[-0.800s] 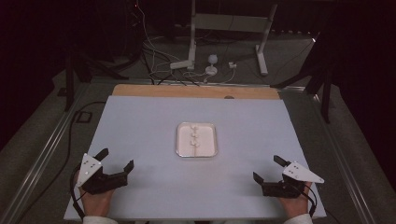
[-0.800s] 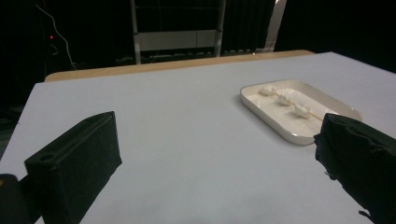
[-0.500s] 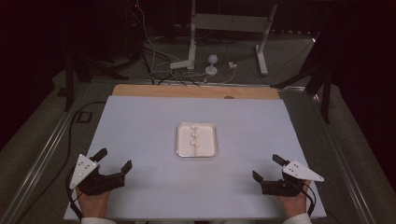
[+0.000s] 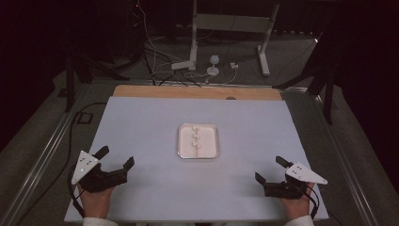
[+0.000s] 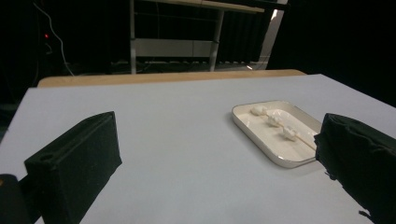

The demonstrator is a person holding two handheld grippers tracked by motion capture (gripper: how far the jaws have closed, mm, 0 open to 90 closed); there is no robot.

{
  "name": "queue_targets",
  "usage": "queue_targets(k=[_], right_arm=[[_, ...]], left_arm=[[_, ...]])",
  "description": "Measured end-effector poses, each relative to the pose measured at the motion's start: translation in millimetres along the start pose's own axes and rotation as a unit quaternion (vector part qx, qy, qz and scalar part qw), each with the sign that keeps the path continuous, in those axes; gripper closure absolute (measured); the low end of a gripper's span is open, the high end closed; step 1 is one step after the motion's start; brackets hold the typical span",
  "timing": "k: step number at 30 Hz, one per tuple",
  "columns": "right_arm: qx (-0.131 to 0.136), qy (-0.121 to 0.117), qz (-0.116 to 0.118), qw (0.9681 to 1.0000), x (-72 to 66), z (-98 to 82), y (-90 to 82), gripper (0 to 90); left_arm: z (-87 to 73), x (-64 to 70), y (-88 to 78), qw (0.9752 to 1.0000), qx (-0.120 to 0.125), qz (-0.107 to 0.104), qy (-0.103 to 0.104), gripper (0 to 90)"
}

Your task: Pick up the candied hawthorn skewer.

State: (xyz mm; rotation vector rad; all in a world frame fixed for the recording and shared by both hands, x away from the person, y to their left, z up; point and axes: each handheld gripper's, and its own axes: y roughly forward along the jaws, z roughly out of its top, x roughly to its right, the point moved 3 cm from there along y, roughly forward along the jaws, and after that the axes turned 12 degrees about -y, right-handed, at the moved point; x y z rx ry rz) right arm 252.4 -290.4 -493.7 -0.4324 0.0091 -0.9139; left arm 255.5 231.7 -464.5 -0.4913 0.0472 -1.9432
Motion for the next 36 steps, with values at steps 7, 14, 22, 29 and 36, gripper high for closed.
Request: queue_targets(k=[7,14,22,29,36], right_arm=[[-0.003,0.003,-0.002,1.0,2.1,-1.2,-0.4,0.0],[-0.005,0.003,0.002,1.0,0.9,-0.9,0.5,0.0],[-0.005,0.006,0.002,1.0,2.4,-1.2,0.0,0.0],[-0.007,0.003,0.004,1.0,2.5,-1.9,1.3,0.0],[-0.01,0.003,0.005,0.9999,2.5,-2.2,1.8,0.0]], left_arm=[[11.0,6.8,11.2,0.9997,-0.021,0.009,0.003,0.6],[17.1,17.5,21.4,0.9997,-0.018,-0.001,0.019,2.6],[20.5,27.5,36.1,0.9996,-0.018,-0.013,0.019,4.4],[19.1,38.9,57.4,0.9989,-0.041,-0.023,0.01,1.8],[16.3,53.8,78.4,0.9974,-0.066,-0.031,0.0,1.4]])
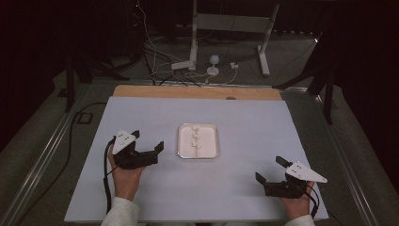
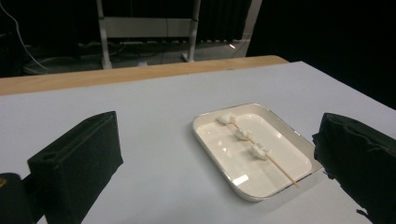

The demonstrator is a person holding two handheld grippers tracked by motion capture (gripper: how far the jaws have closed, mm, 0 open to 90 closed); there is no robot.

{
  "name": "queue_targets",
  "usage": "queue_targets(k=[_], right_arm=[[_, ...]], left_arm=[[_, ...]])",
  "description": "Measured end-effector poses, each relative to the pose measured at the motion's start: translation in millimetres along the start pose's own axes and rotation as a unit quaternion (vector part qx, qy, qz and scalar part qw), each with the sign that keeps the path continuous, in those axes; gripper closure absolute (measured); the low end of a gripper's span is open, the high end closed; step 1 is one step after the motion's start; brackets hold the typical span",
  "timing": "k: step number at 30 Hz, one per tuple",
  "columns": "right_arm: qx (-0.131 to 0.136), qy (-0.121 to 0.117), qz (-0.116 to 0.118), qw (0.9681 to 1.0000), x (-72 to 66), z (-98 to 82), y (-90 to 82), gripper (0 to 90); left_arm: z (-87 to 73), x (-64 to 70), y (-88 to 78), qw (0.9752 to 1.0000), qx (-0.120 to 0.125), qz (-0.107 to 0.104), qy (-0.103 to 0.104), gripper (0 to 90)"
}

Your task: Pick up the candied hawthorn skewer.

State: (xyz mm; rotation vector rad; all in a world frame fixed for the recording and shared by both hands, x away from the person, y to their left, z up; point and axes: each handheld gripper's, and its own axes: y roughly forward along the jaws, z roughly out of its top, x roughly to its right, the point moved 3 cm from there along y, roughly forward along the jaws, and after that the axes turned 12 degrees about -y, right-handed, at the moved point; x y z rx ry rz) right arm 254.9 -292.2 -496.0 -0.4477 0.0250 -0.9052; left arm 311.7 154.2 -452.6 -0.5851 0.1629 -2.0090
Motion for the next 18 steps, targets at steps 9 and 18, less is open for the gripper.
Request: queue_targets(k=[9,18], right_arm=[[0.0,-0.001,0.001,1.0,-0.6,0.2,-0.3,0.0],[-0.001,0.001,0.002,1.0,-0.3,-0.3,-0.2,0.0]], left_arm=[[-2.5,11.9,26.6,0.9998,-0.019,-0.007,0.008,1.5],[-11.7,19.9,50.7,0.9991,-0.039,-0.017,0.006,1.5]])
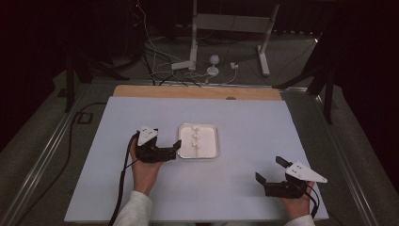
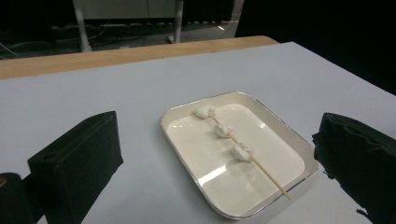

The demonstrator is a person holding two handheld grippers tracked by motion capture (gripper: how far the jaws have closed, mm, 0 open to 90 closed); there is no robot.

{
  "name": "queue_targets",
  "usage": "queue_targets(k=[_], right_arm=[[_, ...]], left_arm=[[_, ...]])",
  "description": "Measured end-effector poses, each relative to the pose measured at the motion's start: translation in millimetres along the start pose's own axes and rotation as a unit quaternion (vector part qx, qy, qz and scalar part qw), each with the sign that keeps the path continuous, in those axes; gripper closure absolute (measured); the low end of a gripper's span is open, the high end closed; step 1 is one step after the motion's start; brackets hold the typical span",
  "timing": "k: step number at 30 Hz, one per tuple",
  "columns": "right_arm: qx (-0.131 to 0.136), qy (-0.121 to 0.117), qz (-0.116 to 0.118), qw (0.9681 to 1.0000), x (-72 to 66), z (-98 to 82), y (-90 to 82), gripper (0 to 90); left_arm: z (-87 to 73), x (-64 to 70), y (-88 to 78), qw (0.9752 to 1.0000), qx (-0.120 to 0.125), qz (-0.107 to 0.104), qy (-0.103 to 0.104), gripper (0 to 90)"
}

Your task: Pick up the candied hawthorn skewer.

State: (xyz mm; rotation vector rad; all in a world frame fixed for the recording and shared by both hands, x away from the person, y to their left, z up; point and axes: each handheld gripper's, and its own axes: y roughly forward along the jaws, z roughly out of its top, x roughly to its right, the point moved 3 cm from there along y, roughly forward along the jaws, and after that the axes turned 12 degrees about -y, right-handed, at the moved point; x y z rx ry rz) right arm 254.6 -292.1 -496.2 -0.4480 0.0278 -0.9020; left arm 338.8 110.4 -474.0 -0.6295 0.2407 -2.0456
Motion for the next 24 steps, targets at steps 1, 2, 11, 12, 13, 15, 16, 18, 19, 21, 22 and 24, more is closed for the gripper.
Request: queue_targets(k=[1,2,11,12,13,15,16,18,19,21,22,24], right_arm=[[0.0,0.0,0.0,1.0,0.0,-0.1,0.1,0.0],[-0.001,0.0,0.0,1.0,0.1,-0.1,0.1,0.0],[-0.001,0.0,-0.001,1.0,0.7,-0.3,0.2,0.0],[0.0,0.0,-0.001,1.0,0.9,-0.3,0.2,0.0],[0.0,0.0,-0.001,1.0,1.0,-0.3,0.0,0.0],[0.0,0.0,-0.001,1.0,1.2,-0.3,0.0,0.0],[0.0,0.0,-0.002,1.0,1.3,-0.4,-0.1,0.0],[0.001,0.001,-0.001,1.0,1.4,-0.4,-0.2,0.0],[0.001,0.001,-0.001,1.0,1.5,-0.4,-0.2,0.0],[0.0,0.0,-0.001,1.0,1.4,-0.4,-0.2,0.0],[0.0,0.0,-0.001,1.0,1.4,-0.4,-0.2,0.0],[0.001,0.0,-0.001,1.0,1.4,-0.4,-0.2,0.0]], left_arm=[[-0.6,0.7,1.9,1.0,-0.002,-0.001,-0.001,1.5],[-1.2,1.5,3.8,1.0,-0.002,-0.003,-0.002,1.5],[-8.8,9.3,22.0,0.9997,-0.024,-0.01,-0.002,1.5],[-10.1,10.7,24.2,0.9996,-0.026,-0.009,-0.002,1.5],[-11.4,11.9,26.3,0.9996,-0.029,-0.006,0.002,1.5],[-14.0,14.2,30.4,0.9994,-0.033,-0.003,0.006,1.7],[-15.2,15.1,32.3,0.9993,-0.038,-0.001,0.006,1.7],[-17.5,17.3,36.5,0.9991,-0.043,-0.001,0.005,1.7],[-18.6,18.4,38.7,0.999,-0.045,-0.001,0.005,1.7],[-21.0,20.9,43.0,0.9987,-0.051,-0.001,0.004,1.7],[-22.4,22.0,45.3,0.9985,-0.054,-0.001,0.003,1.7],[-25.4,24.3,50.0,0.998,-0.063,-0.003,0.001,1.9]])
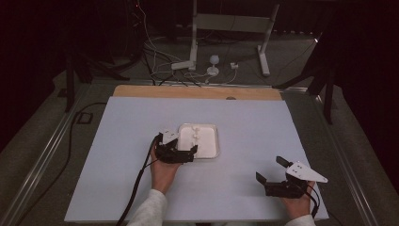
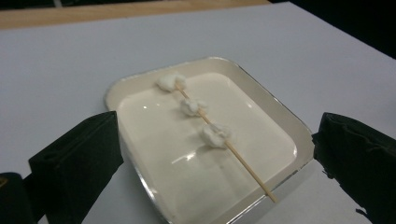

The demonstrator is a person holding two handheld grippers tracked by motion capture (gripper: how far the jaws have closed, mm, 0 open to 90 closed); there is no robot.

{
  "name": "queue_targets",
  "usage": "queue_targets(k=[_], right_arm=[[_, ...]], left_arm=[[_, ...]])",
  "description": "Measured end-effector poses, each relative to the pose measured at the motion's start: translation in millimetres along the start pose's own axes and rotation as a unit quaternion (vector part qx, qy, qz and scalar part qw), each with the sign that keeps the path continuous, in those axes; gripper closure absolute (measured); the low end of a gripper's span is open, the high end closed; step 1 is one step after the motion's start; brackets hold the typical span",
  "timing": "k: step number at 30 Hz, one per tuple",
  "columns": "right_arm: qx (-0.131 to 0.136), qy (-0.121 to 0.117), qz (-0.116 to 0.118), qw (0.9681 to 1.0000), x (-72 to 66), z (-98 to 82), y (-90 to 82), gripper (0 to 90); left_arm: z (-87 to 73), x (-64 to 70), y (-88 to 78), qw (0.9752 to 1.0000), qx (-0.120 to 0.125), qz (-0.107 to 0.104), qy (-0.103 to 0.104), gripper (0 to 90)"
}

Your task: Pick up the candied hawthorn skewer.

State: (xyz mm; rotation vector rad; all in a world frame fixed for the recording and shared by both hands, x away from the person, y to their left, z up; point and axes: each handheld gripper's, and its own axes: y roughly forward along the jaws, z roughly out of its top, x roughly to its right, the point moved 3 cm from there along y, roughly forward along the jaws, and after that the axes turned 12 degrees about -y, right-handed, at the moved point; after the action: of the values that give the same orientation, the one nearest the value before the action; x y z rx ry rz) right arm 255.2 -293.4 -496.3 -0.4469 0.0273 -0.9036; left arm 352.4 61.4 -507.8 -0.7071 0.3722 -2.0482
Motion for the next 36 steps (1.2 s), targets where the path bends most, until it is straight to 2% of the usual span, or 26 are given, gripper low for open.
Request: queue_targets(k=[10,15,17,18,19,21,22,23,27,28,29,30,32,33,36], right_arm=[[0.0,0.0,0.0,1.0,0.5,-0.1,-0.3,0.0],[0.0,0.001,-0.001,1.0,0.6,-0.1,-0.7,0.0],[0.0,0.001,0.0,1.0,0.5,-0.2,-0.8,0.0],[0.0,0.001,0.0,1.0,0.5,-0.2,-0.8,0.0],[0.0,0.001,0.0,1.0,0.6,-0.2,-0.8,0.0],[0.001,0.001,0.0,1.0,0.6,-0.2,-1.0,0.0],[0.001,0.001,0.0,1.0,0.6,-0.1,-1.2,0.0],[0.001,0.001,0.0,1.0,0.6,-0.1,-1.2,0.0],[0.0,0.001,0.0,1.0,0.4,-0.2,-1.0,0.0],[0.001,0.0,0.001,1.0,0.1,0.0,-0.8,0.0],[0.001,0.0,0.001,1.0,0.1,0.0,-0.8,0.0],[0.0,-0.001,0.001,1.0,-0.4,0.1,-0.8,0.0],[0.0,-0.001,0.001,1.0,-0.5,0.1,-0.8,0.0],[0.0,-0.001,0.001,1.0,-0.3,0.0,-0.7,0.0],[0.0,0.0,0.001,1.0,0.1,-0.2,-0.8,0.0]], left_arm=[[-10.2,11.2,22.6,0.9985,-0.054,0.004,0.0,7.1],[-16.7,11.7,36.6,0.9956,-0.093,0.01,-0.01,6.9],[-19.4,11.8,40.3,0.994,-0.107,0.021,-0.006,7.2],[-20.6,11.9,41.1,0.9934,-0.112,0.027,-0.002,9.7],[-20.4,11.5,40.4,0.9933,-0.112,0.025,-0.008,14.1],[-19.7,10.4,38.9,0.9921,-0.119,0.04,-0.003,29.0],[-19.3,9.9,37.7,0.9916,-0.121,0.045,0.003,43.0],[-18.9,9.1,36.2,0.9909,-0.126,0.047,0.005,43.0],[-16.9,4.5,30.8,0.988,-0.144,0.058,0.002,62.8],[-16.2,3.0,30.1,0.9876,-0.146,0.058,-0.003,70.6],[-15.6,1.5,29.7,0.9873,-0.148,0.059,-0.011,70.6],[-15.0,-0.3,29.4,0.9869,-0.149,0.057,-0.019,77.1],[-14.0,-3.3,29.3,0.9864,-0.151,0.056,-0.032,79.9],[-13.7,-4.8,29.1,0.9861,-0.153,0.054,-0.038,84.8],[-13.1,-7.2,28.6,0.9851,-0.157,0.05,-0.05,88.2]])
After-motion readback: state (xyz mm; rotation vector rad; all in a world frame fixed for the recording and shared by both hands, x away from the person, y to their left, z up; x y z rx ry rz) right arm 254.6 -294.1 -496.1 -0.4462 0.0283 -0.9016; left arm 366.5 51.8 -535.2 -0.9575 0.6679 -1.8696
